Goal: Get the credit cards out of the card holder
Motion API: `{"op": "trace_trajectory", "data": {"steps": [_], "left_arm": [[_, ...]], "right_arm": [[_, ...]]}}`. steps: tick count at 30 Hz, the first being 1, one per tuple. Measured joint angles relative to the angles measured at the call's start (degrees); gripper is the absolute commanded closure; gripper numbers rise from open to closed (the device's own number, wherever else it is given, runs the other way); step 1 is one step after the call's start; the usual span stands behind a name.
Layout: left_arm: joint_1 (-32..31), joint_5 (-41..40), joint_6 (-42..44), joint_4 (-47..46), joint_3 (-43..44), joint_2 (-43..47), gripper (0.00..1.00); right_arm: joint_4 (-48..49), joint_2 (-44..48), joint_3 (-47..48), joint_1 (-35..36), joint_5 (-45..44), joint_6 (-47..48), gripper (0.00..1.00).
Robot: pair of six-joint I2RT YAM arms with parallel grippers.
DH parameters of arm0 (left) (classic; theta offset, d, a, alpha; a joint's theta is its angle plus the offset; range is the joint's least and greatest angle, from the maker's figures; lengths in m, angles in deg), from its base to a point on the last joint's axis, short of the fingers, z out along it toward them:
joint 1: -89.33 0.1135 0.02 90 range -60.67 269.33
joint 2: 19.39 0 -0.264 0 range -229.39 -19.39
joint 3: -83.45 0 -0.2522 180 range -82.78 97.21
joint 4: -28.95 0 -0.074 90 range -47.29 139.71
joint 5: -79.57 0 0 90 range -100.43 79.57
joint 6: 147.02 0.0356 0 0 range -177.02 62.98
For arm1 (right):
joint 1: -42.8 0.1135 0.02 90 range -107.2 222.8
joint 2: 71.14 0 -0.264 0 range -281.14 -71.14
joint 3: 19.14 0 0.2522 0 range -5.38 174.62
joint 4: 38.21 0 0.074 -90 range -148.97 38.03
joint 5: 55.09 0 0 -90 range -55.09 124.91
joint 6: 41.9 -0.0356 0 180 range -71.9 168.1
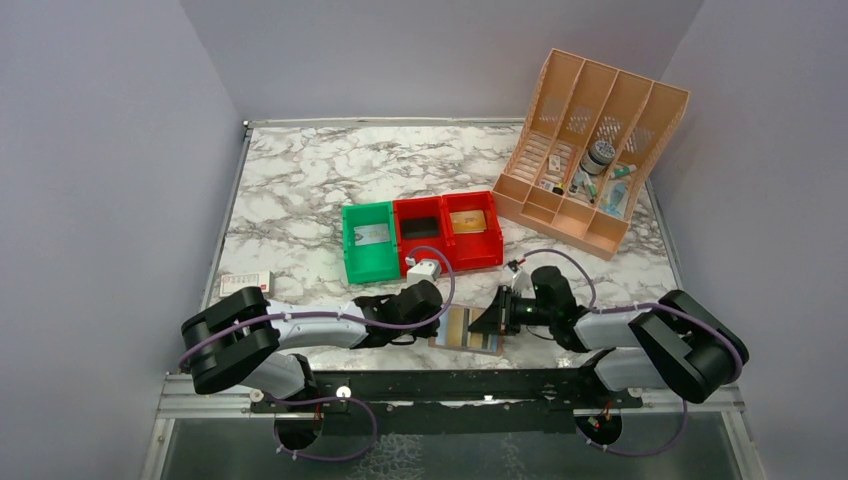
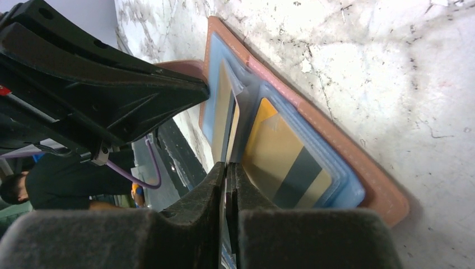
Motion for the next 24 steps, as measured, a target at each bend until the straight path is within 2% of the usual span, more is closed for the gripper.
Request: {"op": "trace_trajectory", "data": {"steps": [5,8,11,14,18,24], "left_arm": [[0.0,0.0,0.0,0.0,0.0,0.0,1.0],[0.0,0.0,0.0,0.0,0.0,0.0,1.0],[0.0,0.0,0.1,0.0,0.0,0.0,1.0],[0.0,0.0,0.2,0.0,0.0,0.0,1.0],[0.0,0.0,0.2,0.0,0.0,0.0,1.0],[0.0,0.0,0.2,0.0,0.0,0.0,1.0]], "right_arm": [[3.9,-2.7,-0.8,-0.1,1.1,-2.4,0.89],[5.8,-4.1,-0.9,-0.1,1.2,-3.6,0.93],[7.7,-5.2,-0.9,-0.1,1.2,-4.5,0.93],[9.1,-6.0,-0.9,-0.1,1.2,-5.3,0.85],[10.9,-7.5,-0.9,-0.1,1.2,-6.4,0.81],[12.8,-9.9,-0.9,-0.1,1.3,-6.8,0.84]]}}
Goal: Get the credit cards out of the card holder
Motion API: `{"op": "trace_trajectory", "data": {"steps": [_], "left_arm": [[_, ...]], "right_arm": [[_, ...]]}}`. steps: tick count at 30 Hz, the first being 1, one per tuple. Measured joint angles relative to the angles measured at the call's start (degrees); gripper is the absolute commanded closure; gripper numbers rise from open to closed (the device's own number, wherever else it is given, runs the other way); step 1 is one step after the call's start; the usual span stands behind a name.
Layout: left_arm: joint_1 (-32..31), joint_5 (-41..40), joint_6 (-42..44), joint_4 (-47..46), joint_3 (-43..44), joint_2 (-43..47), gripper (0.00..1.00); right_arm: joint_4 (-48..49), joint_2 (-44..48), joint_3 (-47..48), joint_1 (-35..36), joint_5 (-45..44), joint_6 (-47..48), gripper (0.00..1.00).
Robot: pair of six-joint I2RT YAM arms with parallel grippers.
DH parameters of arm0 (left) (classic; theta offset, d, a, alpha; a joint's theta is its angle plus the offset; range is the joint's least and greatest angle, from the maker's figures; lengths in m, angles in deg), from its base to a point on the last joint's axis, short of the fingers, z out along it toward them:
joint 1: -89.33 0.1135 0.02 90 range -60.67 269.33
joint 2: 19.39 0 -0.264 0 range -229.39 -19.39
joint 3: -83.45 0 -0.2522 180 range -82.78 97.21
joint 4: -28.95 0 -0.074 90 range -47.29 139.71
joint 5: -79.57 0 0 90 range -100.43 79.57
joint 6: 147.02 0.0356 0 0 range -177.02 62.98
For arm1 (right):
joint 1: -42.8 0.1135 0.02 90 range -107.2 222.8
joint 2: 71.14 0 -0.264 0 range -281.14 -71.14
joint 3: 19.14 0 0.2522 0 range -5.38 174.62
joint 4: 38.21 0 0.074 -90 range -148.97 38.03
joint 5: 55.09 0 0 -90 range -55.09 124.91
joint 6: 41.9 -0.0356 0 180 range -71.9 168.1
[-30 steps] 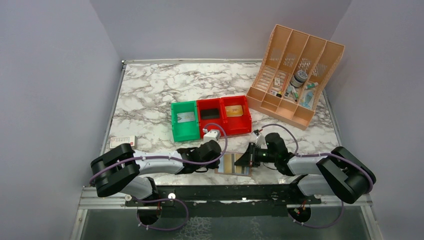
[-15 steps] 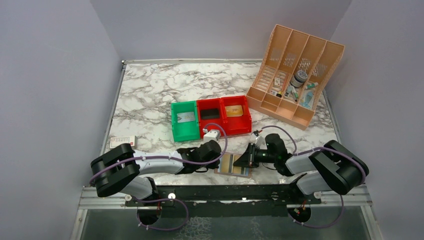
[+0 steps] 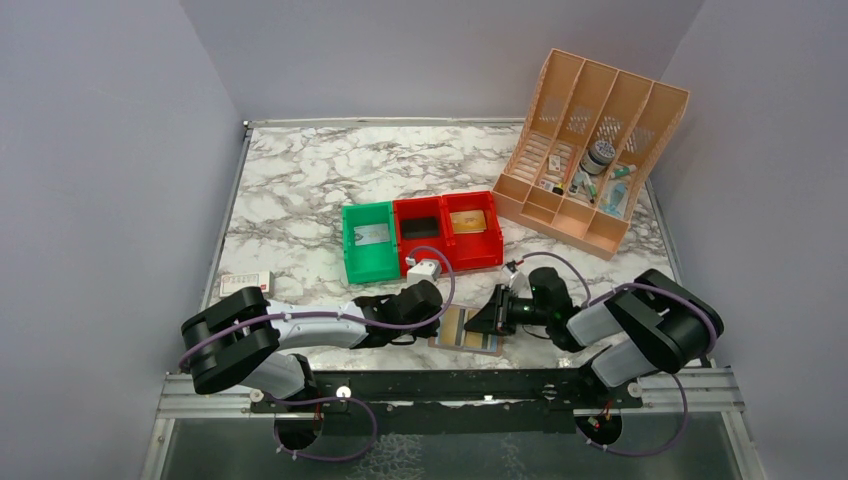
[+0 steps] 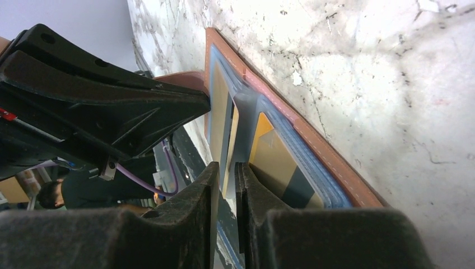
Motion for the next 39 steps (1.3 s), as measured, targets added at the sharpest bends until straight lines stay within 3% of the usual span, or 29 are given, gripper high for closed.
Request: {"op": "trace_trajectory", "data": {"steps": [7,13,18,37,39], "left_arm": [[0.0,0.0,0.0,0.0,0.0,0.0,1.0],[0.0,0.0,0.0,0.0,0.0,0.0,1.0],[0.0,0.0,0.0,0.3,0.0,0.2,1.0],[-0.1,0.0,0.0,2.5,0.0,1.3,1.0],[-0.1,0.0,0.1,3.0,0.0,1.6,0.95]], "right_arm": [[3.2,-3.2,0.3,0.0,0.7,-0.5,0.84],[5.5,-5.2,0.6,0.0,0.9,-1.3,0.97],[5.4,-4.7,0.4,0.0,0.7,-1.6,0.99],[-9.2,9.7,-0.5,-2.8,0.8,5.6,0.99],[-11.8,11.8,-0.5,-3.0,0.7,6.5,0.99]]}}
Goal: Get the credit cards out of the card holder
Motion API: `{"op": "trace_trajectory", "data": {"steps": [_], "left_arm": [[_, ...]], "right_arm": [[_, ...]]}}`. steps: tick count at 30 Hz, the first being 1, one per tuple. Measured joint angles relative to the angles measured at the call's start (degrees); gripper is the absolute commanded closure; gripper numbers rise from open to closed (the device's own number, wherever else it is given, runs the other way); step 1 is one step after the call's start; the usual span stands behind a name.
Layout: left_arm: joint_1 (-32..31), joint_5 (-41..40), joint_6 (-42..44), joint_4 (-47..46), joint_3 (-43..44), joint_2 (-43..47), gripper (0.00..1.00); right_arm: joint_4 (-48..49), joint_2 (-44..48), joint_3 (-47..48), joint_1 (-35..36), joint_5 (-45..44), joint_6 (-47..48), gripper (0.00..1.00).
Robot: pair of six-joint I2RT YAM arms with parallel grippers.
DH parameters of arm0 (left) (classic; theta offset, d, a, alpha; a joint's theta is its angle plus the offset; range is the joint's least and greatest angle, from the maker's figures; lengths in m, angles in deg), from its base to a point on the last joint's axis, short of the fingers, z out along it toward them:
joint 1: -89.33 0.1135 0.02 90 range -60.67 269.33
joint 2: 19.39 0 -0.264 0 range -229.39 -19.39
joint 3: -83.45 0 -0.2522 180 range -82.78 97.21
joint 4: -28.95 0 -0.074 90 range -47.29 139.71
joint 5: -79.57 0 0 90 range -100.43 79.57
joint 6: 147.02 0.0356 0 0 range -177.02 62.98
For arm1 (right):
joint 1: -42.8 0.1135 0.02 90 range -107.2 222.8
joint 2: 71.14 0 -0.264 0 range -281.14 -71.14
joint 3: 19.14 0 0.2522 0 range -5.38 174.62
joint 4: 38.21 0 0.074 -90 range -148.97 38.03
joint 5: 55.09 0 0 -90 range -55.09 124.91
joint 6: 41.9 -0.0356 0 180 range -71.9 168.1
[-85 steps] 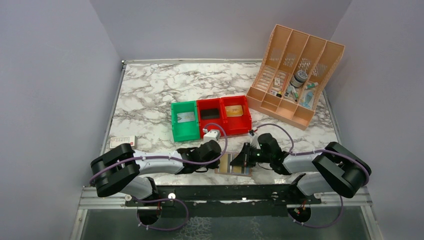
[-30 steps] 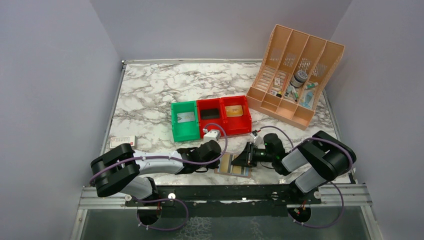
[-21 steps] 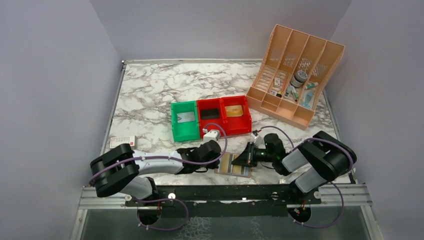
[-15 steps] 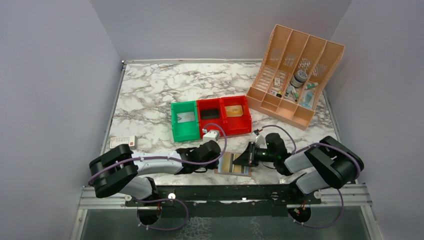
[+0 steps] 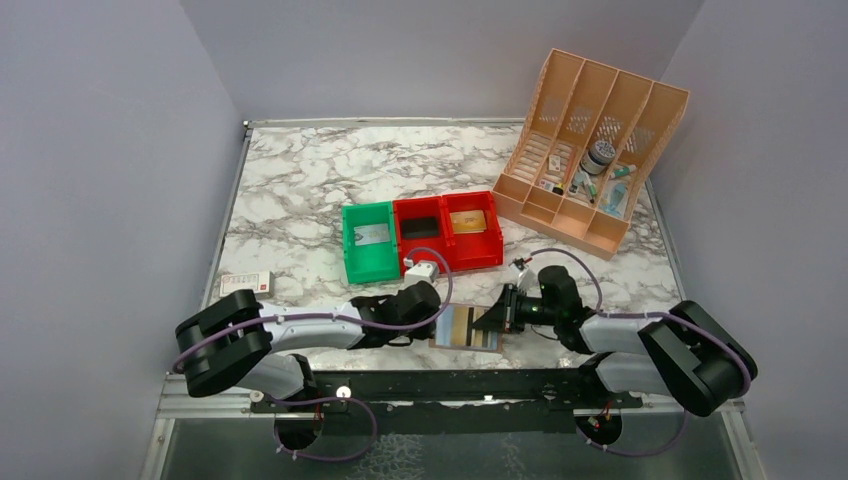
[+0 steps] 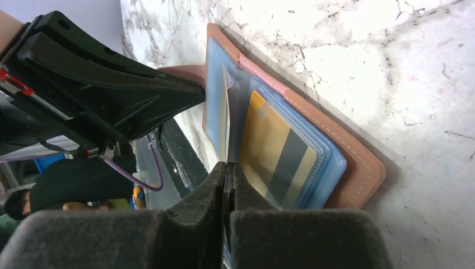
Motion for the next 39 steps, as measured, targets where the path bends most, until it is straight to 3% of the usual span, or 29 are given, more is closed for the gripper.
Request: {"op": "trace_trajectory", "data": {"steps": [6,14,18,21,29,39], "left_arm": [[-0.4,0.0,1.4,4.3,0.0,3.9,0.72],[-1.0,3.3,3.6,2.4,1.0,7.7,0.69],[-1.4,6.0,4.0,-1.5,1.1,5.2,0.75],[-1.4,6.5,3.9,-3.1,1.4,1.5,0.87],[-1.4,4.0,2.8,-2.9,3.1,-4.6,0.99],[-1.7,0.9,1.4,-2.5,3.1,-4.7,1.0]], "right_arm": [[-5.4,3.7,0.3,-0.1,-1.2,1.7,0.99],[-4.7,1.0,1.7,-0.1,-0.3,0.9,0.99],[-0.2,-2.4,1.5,-0.1,-0.2,-2.2,0.99],[1.4,-4.9,1.5,-0.1,-0.1,-2.9,0.99],[1.1,-6.1,2.4,-0.1,0.2,-1.5,0.98],[-3.1,-1.6,3.3,-0.1,0.2,1.7,0.77]]}}
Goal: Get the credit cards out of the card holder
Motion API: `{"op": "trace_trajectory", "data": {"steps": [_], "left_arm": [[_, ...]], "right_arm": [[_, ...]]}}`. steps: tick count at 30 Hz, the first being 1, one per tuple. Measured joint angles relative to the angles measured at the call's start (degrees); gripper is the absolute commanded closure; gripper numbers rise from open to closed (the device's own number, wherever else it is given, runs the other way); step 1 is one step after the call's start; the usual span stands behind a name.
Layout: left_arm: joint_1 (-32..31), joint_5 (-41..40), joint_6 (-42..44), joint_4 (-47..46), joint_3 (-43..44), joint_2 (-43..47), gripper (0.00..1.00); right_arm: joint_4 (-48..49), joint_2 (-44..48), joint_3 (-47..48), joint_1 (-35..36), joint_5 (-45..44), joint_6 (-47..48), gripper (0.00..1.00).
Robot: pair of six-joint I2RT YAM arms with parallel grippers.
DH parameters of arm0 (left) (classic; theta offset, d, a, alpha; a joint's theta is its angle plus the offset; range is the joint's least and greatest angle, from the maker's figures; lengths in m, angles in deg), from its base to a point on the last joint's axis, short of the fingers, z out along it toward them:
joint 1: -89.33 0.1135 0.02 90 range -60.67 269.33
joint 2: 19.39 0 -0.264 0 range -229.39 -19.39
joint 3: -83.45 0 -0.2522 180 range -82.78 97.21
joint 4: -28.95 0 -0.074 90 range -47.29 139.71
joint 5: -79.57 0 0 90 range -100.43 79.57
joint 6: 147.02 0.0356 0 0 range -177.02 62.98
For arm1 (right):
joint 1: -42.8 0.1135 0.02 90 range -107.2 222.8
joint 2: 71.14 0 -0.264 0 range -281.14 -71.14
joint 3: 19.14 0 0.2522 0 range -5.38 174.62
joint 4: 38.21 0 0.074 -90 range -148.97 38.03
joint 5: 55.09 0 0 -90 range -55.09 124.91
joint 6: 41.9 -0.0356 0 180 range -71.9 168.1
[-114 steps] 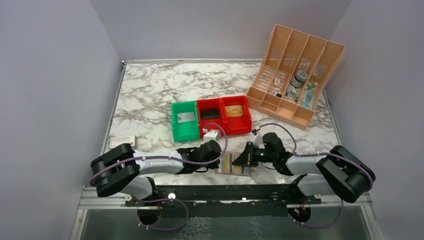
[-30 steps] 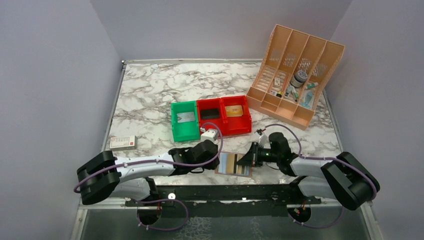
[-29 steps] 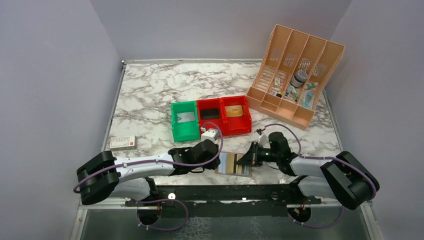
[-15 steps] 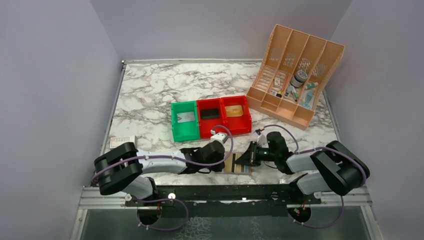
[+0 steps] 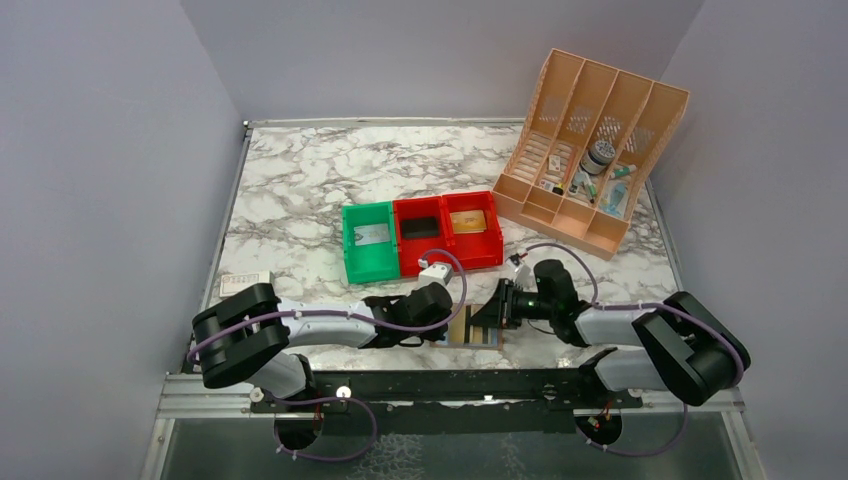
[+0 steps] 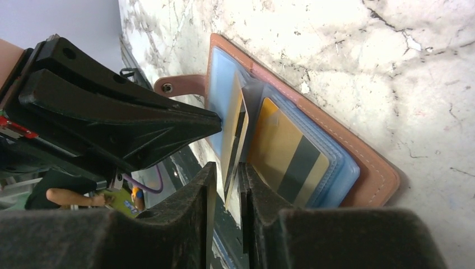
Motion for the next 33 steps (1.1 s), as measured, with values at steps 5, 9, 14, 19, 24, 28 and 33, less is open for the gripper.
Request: {"op": "trace_trajectory", "data": {"steps": [5,9,14,19,24,28,33], "left_arm": [[0.0,0.0,0.0,-0.2,-0.1,0.0,1.0],[0.0,0.0,0.1,-0.2,-0.1,0.0,1.0],[0.0,0.0,0.1,-0.2,-0.1,0.0,1.0],[0.0,0.0,0.1,-0.2,-0.1,0.0,1.0],[0.0,0.0,0.1,-0.2,-0.1,0.0,1.0],[0.0,0.0,0.2,-0.2,-0.1,0.0,1.0],[0.0,0.0,0.3,-0.2,-0.1,0.0,1.0]], "right_arm": [[1.6,-3.2,0.0,0.0,0.4,-0.1,0.75],[7.2,-8.1,0.0,0.0,2.1,-2.1,0.76],[12.3,-12.0,0.0,0.0,2.7,-4.2,0.95],[12.6,-11.3,-0.7,0.0,2.2,-4.9,0.99],[6.6,-5.1,-1.0,0.0,-0.2,-2.9,0.84],[3.4,-2.3,-1.3,0.0,-1.6,-1.5,0.78],[4.2,-3.0,-1.5,0.0,-1.3,-2.0,0.79]]}}
